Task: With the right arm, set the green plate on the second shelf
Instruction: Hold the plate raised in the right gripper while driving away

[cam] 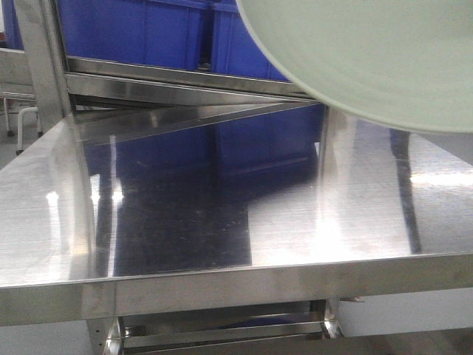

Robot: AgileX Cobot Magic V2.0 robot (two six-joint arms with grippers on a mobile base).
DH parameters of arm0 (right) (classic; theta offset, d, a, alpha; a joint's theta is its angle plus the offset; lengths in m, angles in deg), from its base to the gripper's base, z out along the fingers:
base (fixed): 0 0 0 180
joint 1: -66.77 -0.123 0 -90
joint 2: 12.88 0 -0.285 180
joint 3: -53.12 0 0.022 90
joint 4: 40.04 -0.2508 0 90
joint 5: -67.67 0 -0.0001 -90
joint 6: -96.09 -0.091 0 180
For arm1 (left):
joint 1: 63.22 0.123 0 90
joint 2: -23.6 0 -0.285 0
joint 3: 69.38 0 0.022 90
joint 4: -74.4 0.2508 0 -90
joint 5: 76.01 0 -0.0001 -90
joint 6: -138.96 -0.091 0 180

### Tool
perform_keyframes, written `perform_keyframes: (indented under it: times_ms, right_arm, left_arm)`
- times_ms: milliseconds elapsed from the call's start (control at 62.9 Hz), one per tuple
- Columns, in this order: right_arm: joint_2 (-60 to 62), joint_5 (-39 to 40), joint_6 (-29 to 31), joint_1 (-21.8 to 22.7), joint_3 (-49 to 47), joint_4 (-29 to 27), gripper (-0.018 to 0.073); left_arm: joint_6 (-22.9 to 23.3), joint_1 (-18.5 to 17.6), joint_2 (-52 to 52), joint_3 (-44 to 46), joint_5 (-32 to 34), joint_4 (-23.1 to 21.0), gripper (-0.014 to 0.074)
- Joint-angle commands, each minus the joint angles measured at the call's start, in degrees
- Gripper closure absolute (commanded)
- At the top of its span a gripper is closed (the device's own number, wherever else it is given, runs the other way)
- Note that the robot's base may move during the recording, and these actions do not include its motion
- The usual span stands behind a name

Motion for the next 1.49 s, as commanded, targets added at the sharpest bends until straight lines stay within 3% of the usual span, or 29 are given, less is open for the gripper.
perform_keyframes:
  times_ms: [0,1479]
  right_arm:
    - [0.2,6.1,0.2,0.1,-1.8,0.1,0.0504]
    - [0.2,6.1,0.2,0.1,-1.8,0.1,0.0504]
  left_arm:
    - [0.2,-0.4,0.9,-2.3,4.5,-0.3,0.0466]
    - [0.2,-0.4,0.9,-2.3,4.5,-0.3,0.0466]
